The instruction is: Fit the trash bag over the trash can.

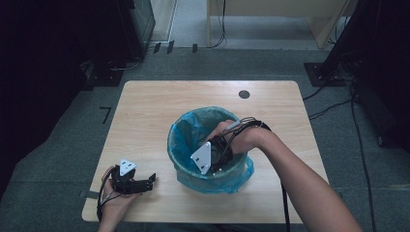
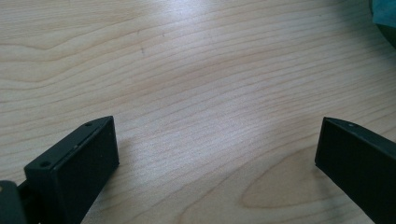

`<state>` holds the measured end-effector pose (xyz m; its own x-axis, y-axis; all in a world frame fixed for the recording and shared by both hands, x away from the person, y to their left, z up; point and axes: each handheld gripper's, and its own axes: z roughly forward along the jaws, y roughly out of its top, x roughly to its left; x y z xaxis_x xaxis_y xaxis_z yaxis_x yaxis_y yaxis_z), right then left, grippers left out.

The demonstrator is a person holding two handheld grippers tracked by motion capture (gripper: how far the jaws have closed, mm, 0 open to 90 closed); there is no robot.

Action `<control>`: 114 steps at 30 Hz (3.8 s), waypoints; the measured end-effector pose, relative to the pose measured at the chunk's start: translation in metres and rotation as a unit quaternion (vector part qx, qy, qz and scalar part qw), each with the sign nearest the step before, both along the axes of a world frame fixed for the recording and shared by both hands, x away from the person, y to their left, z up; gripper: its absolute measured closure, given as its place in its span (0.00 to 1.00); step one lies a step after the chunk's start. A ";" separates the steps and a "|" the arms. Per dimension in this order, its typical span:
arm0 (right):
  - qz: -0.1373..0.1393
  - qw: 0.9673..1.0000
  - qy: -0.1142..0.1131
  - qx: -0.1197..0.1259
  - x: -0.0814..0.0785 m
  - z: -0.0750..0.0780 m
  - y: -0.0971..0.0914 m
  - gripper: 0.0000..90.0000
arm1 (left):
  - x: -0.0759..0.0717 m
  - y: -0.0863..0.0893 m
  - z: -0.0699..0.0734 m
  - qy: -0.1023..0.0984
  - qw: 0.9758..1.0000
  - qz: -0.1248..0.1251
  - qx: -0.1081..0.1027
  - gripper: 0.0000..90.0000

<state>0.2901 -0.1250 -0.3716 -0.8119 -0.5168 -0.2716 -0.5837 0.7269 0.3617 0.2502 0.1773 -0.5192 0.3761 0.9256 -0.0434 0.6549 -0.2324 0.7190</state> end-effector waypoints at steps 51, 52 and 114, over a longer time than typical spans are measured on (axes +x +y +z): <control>-0.048 0.997 -0.015 0.059 -0.057 0.100 -0.104 1.00 | 0.000 0.000 0.000 0.001 1.000 0.003 0.000 0.00; -0.053 0.997 -0.014 0.055 -0.058 0.100 -0.106 1.00 | 0.000 0.000 0.000 0.000 1.000 0.003 0.001 0.00; -0.664 0.684 0.044 0.298 -0.064 -0.059 -0.224 0.04 | 0.001 -0.001 0.000 -0.001 1.000 0.007 0.007 0.00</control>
